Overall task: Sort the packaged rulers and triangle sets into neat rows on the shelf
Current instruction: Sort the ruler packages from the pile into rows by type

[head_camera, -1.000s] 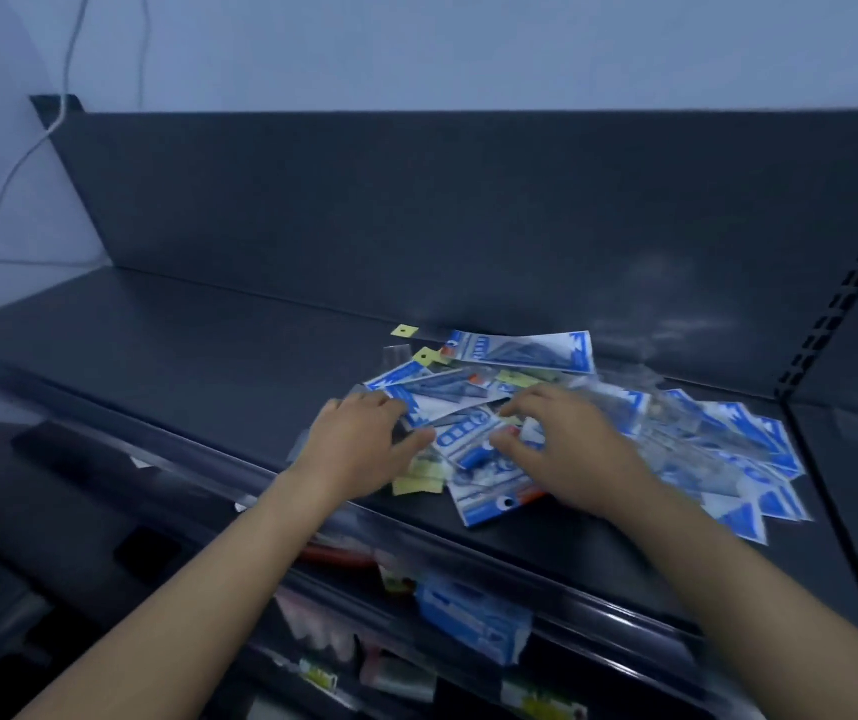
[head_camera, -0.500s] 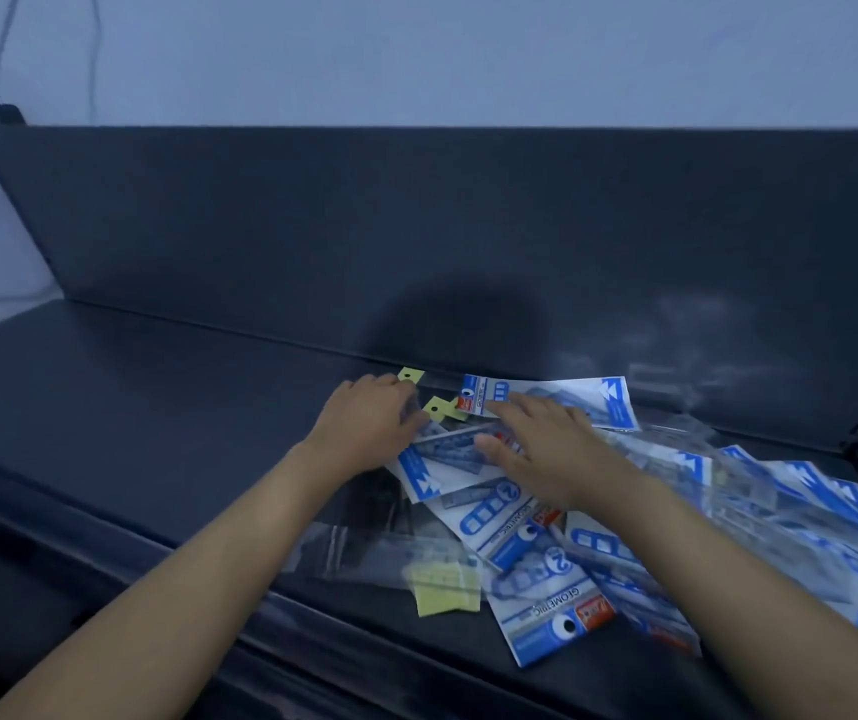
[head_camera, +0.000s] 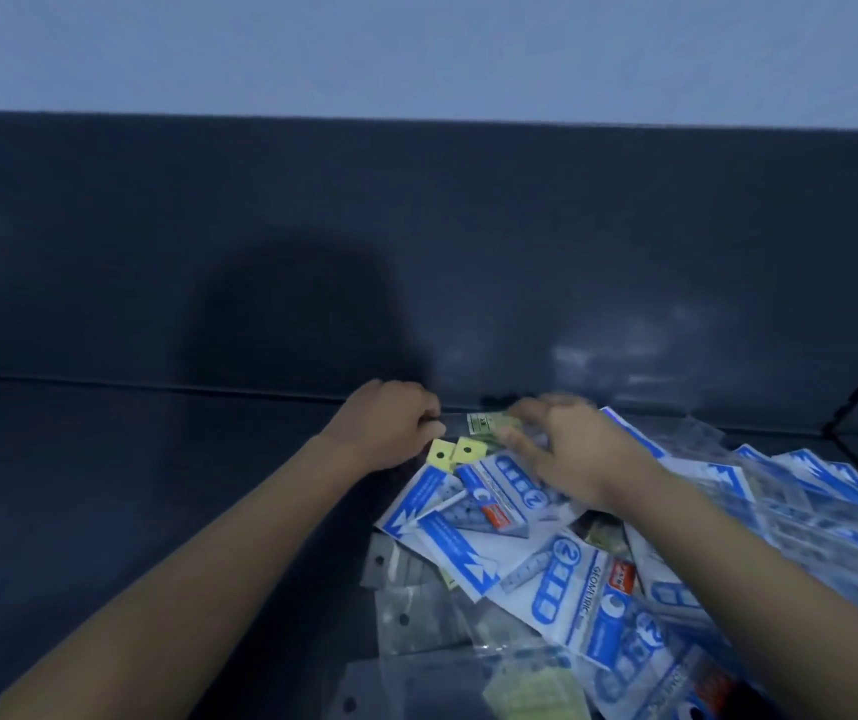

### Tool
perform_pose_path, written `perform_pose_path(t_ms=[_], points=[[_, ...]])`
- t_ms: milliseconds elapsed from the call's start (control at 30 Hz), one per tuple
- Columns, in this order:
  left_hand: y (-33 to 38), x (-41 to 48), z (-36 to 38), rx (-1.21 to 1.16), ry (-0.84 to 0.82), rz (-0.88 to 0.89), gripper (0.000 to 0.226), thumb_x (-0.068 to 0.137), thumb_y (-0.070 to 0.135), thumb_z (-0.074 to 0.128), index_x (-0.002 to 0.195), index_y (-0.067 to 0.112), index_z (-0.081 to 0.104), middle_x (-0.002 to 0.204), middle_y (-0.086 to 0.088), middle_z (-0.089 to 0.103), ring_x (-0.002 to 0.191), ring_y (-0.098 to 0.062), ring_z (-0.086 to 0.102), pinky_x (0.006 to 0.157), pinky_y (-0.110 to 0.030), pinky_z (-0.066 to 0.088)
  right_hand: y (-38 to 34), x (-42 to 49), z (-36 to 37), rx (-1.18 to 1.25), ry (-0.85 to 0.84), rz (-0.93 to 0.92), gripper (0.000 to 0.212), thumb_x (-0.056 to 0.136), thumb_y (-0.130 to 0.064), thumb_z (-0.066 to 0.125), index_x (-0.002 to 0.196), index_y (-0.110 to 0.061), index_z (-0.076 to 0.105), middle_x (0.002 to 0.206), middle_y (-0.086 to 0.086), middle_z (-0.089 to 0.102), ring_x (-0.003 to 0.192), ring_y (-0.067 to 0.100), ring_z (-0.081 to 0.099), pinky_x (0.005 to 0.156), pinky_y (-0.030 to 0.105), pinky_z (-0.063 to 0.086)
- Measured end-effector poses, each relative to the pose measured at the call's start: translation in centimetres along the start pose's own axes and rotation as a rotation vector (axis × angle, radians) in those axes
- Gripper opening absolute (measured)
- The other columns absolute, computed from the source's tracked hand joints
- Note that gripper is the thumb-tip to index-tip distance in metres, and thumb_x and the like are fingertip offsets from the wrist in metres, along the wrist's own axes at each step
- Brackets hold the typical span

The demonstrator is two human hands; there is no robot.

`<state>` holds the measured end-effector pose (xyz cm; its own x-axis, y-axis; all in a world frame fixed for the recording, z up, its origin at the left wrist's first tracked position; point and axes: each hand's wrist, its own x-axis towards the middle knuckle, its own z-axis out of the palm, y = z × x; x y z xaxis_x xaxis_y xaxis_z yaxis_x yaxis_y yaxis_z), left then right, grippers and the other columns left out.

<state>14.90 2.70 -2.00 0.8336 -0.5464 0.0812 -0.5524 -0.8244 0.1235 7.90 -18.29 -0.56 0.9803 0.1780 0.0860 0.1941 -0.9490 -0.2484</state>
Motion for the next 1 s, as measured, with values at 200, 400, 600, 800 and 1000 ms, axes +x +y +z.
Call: perform_pose_path(t_ms=[200,400,600,800,1000], points=[[-1.5,0.6,-0.5,-0.251,-0.126,0.043,0.037,0.084,0.04,0.07,0.109,0.014,0.063,0.107,0.001,0.055,0.095,-0.018,0.058,0.085,-0.034,0.047,0.6,-0.7,-2.3,0.06,-0.342,0.132,0.051,0.079,-0.024,0.067,0.128,-0.029,0.054,0.134,-0.002,0.055,0.119,0.014,0.051,0.098,0.028,0.04],[-1.0,2.7,-1.4,-0.277,-0.461,-0.076,0.031,0.077,0.033,0.075,0.07,0.011,0.055,0.069,-0.001,0.05,0.067,-0.018,0.044,0.06,-0.026,0.034,0.9,-0.8,-3.1,-0.157,-0.412,0.214,0.071,0.07,-0.044,0.075,0.133,-0.036,0.043,0.14,-0.004,0.042,0.13,0.019,0.037,0.107,0.038,0.026],[-0.9,2.8,-2.4,-0.404,-0.511,-0.016,0.016,0.083,0.014,0.071,0.085,0.009,0.056,0.072,-0.001,0.056,0.07,-0.017,0.05,0.066,-0.026,0.038,1.7,-1.1,-3.5,-0.162,-0.253,0.216,0.055,0.06,-0.051,0.081,0.104,-0.032,0.053,0.122,-0.004,0.048,0.118,0.02,0.042,0.093,0.034,0.024],[0.0,2.3,-4.3,-0.611,-0.288,0.072,0.01,0.094,0.006,0.055,0.093,0.008,0.064,0.079,0.01,0.06,0.073,-0.002,0.053,0.064,-0.009,0.04,2.3,-2.7,-4.8,0.347,-0.052,0.15,0.028,0.071,-0.014,0.079,0.077,-0.017,0.052,0.078,0.004,0.062,0.074,0.02,0.057,0.075,0.042,0.048],[4.7,3.3,-7.8,-0.687,-0.097,0.092,0.01,0.094,0.014,0.059,0.1,0.008,0.066,0.087,0.0,0.065,0.081,-0.013,0.057,0.08,-0.028,0.045,5.6,-6.6,-8.8,0.278,0.217,0.247,0.017,0.074,-0.011,0.078,0.08,-0.011,0.062,0.084,0.008,0.069,0.078,0.022,0.064,0.073,0.037,0.049]])
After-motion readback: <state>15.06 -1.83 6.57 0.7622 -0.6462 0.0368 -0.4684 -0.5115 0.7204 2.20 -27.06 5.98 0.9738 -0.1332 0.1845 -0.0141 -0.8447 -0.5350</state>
